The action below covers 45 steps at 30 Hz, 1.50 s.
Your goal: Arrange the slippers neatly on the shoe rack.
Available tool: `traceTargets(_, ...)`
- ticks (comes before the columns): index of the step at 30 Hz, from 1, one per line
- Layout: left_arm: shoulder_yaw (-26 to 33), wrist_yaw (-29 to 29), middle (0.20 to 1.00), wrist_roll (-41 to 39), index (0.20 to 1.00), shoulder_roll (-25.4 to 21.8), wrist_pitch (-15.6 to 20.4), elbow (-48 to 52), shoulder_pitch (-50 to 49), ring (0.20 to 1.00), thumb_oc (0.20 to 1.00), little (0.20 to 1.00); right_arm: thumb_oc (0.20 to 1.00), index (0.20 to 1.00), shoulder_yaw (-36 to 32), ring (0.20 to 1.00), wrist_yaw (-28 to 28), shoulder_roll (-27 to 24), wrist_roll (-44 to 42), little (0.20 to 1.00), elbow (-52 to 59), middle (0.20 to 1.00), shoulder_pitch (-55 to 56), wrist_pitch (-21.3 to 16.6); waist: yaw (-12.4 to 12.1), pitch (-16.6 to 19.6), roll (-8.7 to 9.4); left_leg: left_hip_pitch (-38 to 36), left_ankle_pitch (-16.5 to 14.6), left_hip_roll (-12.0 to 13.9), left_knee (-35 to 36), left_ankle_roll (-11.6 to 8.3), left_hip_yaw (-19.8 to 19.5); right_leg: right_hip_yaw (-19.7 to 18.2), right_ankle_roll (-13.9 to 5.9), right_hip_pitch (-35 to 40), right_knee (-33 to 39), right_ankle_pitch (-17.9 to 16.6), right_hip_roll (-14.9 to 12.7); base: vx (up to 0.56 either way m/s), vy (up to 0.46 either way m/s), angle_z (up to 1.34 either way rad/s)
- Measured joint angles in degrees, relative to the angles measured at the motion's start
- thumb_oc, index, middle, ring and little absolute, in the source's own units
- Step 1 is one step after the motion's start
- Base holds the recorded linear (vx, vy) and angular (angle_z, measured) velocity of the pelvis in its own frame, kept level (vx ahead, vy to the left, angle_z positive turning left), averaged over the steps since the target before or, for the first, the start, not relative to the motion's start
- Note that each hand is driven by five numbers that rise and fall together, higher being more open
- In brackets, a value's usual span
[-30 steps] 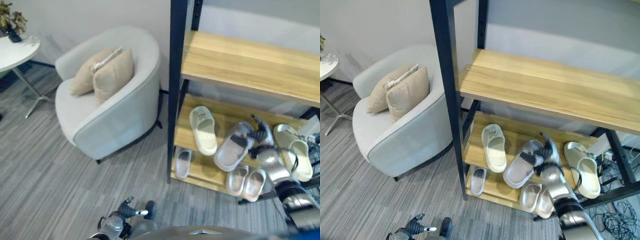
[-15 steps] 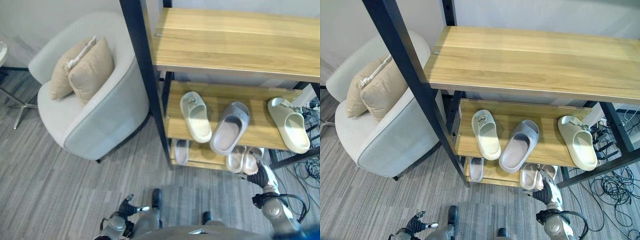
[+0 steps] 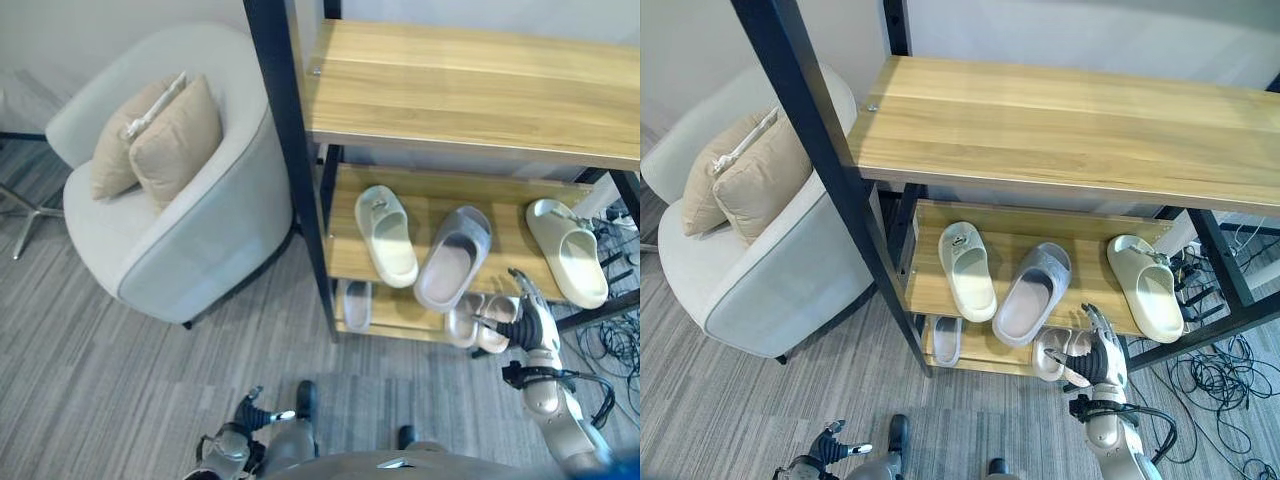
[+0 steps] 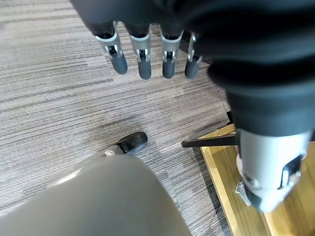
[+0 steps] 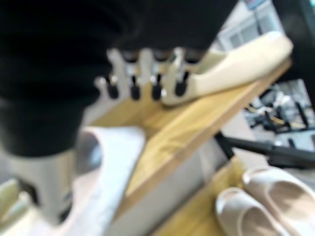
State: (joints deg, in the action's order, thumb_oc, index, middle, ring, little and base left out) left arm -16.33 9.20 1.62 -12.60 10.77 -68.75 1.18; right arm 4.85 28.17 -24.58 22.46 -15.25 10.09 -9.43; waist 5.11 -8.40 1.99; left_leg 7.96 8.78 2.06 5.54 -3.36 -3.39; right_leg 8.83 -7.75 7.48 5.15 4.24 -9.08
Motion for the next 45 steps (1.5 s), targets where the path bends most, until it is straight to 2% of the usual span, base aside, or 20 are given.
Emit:
traceTargets(7,-0.66,0.02,1.000,0.06,1.000,-0.30,0.24,0.02,-0.14,1.000,1.000,1.000,1.000,1.000,-0.03,1.000,2.59,-0.01,-0.76,1.000,-9.71,1.000,-7.35,0.38,-0.34,0.17,0.15,0.23,0.54,-0.01,-0.02,0.03,-0.14,0.03,-0.02,-0.10,0.00,-0.06,0.14,0.00,0.000,0.00)
traceTargets(9,-0.93,0.06,1.000,0.08,1.000,-0.20,0.98,0.09,0.10,1.000,1.000,1.000,1.000,1.000,-0.11,1.000,4.28,-0.01,-2.68,1.000,-11.70,1.000,-9.94,0.41,-1.65,0.44,-0.11,0.89,0.57,0.05,-0.02,0.02,-0.24,0.27,-0.01,-0.68,0.00,-0.02,0.17,-0.01,-0.002,0.04)
traceTargets(12,-1.43,0.15,1.000,0.08,1.000,-0.26,1.00,0.06,0.15,1.000,1.000,1.000,1.000,1.000,-0.13,1.000,5.27,0.05,-5.10,1.000,-15.09,1.000,-13.38,0.26,-1.66,0.51,-0.23,1.57,0.88,-0.08,-0.27,0.18,-0.45,0.78,-0.01,-1.10,-0.01,-0.05,0.36,0.00,0.005,0.07)
traceTargets(24,-1.73,1.17,1.000,0.06,1.000,-0.25,1.18,0.04,0.01,1.000,1.000,1.000,1.000,1.000,0.02,1.000,5.89,1.14,-12.77,1.000,-18.61,1.000,-17.63,-0.62,-4.43,0.70,-0.62,3.38,1.13,-0.30,-0.03,0.03,-1.87,2.09,0.03,-2.18,0.01,0.11,0.63,0.01,0.004,0.06)
traceTargets(30,-1.77,1.20,1.000,0.06,1.000,-0.24,1.17,-0.01,-0.06,1.000,1.000,1.000,1.000,1.000,-0.08,1.000,6.00,1.14,-13.93,1.000,-20.41,1.000,-18.44,-0.97,-4.69,0.64,-0.91,5.03,1.69,-0.68,-0.28,0.04,-2.70,3.05,0.01,-3.14,0.01,0.12,0.66,0.01,-0.002,0.10)
traceTargets(33,-2.26,2.08,1.000,0.06,1.000,-0.38,1.59,0.07,0.09,1.000,1.000,1.000,1.000,1.000,-0.44,1.000,7.90,1.06,-14.99,1.000,-26.59,1.000,-23.01,-1.60,-4.93,-0.45,-1.17,5.40,1.83,-0.74,-0.28,-0.06,-3.17,3.36,-0.05,-3.35,0.02,0.16,0.68,0.01,0.004,0.05)
traceTargets(44,-3.93,3.38,1.000,-0.60,1.000,-0.58,2.10,0.03,0.58,1.000,1.000,1.000,1.000,1.000,0.11,1.000,10.71,-1.52,-16.54,1.000,-30.56,1.000,-28.62,-2.31,-6.19,-2.22,-2.18,7.64,2.06,-1.01,-0.30,-0.32,-3.72,4.27,-0.21,-5.14,0.26,-0.03,0.67,0.00,0.002,0.02)
traceTargets(45,-3.97,3.59,1.000,-0.60,1.000,-0.55,2.13,0.03,0.58,1.000,1.000,1.000,0.799,0.799,0.13,0.799,10.97,-1.53,-16.56,0.799,-30.64,0.799,-28.80,-2.30,-6.19,-2.30,-2.31,7.80,2.09,-1.02,-0.30,-0.37,-3.84,4.40,-0.21,-5.23,0.26,-0.03,0.70,0.00,-0.001,0.05)
